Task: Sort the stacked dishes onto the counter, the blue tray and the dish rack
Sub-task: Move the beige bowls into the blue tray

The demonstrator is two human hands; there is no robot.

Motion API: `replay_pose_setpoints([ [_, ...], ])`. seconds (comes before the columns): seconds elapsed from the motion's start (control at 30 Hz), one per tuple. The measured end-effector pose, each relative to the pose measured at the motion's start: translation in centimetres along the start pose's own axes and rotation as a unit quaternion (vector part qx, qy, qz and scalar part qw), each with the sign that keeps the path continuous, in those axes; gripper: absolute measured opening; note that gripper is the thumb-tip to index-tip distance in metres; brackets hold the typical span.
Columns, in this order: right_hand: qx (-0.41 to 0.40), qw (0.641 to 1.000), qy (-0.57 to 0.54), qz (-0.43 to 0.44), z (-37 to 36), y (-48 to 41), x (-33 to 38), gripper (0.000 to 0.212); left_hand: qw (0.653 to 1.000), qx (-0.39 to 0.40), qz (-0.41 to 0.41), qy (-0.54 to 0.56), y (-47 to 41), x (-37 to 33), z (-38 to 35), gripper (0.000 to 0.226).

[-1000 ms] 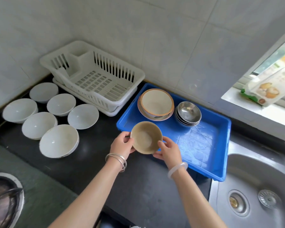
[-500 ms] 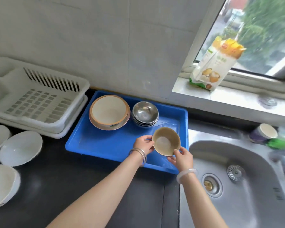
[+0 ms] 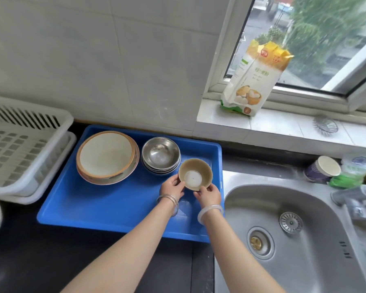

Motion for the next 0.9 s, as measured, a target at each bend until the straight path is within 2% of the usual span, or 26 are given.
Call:
replay_pose_setpoints([
  [0.27, -0.007, 1.000, -0.015, 0.015, -1.5, -1.9, 2.3, 0.037, 1.000, 0.005, 0.008, 0.021, -2.9, -0.2, -2.0, 0.033],
  [0.67, 0.046, 0.999, 0.010, 0.008, -2.2, -2.2, 3.4, 0.032, 1.000, -0.010, -0.001, 0.028, -4.5, 0.2, -2.7, 0.029],
  [0.73, 0.051, 0.998, -0.023, -0.027, -2.3, -2.1, 3.1, 0.024, 1.000, -0.018, -0.009, 0.002, -4.2, 0.0, -2.4, 0.025],
  [0.8, 0.055, 0.997, -0.011, -0.051, -2.0, -1.9, 3.0, 0.017, 0.999, -0.026, -0.021, -0.023, -3.5, -0.2, -1.7, 0.024],
  [0.9, 0.064, 0.996, 0.023, -0.055, -1.5, -1.3, 2.6, 0.030, 0.997, -0.020, -0.026, -0.073, -1.7, -0.3, 0.0, 0.037],
])
Point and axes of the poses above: each hand's wrist, its own y-axis away from the middle knuckle, its own z-axis out of the back of the hand, x = y × z, the point moved 9 cm from there along -y, towards the middle knuckle, and after that the axes turned 2 degrees about -x, right-handed, at the moved point
